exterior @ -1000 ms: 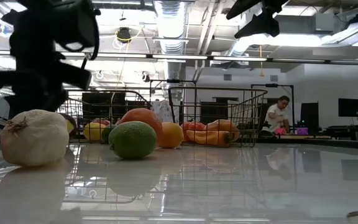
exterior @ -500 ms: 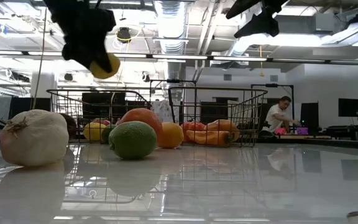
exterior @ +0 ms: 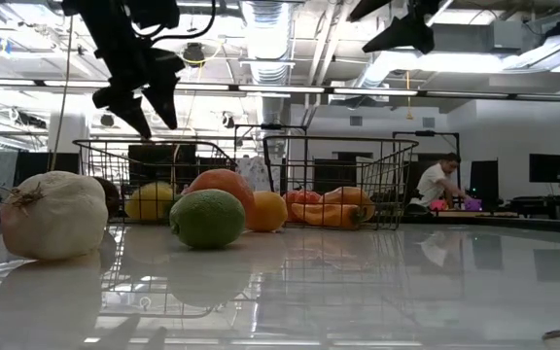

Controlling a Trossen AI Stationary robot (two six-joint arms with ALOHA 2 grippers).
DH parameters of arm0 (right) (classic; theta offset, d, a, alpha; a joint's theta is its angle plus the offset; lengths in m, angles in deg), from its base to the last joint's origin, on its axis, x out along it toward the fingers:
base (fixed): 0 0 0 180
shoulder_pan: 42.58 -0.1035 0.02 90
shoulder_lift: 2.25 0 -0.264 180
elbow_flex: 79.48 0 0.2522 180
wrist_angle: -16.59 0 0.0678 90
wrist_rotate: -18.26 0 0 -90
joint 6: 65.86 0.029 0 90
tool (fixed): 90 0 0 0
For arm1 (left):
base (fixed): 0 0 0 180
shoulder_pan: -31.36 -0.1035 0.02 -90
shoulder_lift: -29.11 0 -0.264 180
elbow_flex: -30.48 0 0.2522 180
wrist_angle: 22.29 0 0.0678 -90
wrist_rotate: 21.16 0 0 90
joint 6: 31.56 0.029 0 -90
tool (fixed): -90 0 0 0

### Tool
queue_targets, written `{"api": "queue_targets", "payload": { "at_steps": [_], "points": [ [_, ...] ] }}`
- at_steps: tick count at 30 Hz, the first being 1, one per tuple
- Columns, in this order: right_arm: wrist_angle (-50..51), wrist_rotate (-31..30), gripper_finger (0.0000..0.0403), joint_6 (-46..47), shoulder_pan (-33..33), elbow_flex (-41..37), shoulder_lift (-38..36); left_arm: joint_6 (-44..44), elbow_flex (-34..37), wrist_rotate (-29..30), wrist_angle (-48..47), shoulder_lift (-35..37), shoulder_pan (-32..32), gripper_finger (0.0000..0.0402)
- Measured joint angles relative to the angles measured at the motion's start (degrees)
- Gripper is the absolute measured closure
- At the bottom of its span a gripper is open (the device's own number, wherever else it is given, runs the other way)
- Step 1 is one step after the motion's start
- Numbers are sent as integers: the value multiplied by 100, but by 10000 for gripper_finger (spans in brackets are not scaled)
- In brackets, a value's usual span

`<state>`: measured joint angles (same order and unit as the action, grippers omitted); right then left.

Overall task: Sort produce into baskets
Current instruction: Put the red chili pepper into the right wire basket

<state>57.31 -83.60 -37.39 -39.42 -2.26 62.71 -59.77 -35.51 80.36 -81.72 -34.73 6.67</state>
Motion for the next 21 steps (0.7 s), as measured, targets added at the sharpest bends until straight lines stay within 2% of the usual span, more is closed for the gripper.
{"api": "queue_targets", "payload": {
  "at_steps": [6, 9, 12, 17, 21],
  "points": [
    [2, -2, 81, 0, -49, 0, 0, 804, 0, -1007, 2, 0, 378, 63],
    [4, -4, 81, 2, -26, 0, 0, 1134, -18, -1569, 8, 0, 967, 71],
    [4, -4, 81, 4, -3, 0, 0, 1138, -63, -1877, 94, 2, 1838, 80],
    [28, -13, 81, 2, 16, 0, 0, 799, -6, -1829, 134, 0, 3668, 85],
    [117, -20, 81, -29, 79, 0, 0, 229, 1, -1189, 171, -2, 4830, 86]
  ]
}}
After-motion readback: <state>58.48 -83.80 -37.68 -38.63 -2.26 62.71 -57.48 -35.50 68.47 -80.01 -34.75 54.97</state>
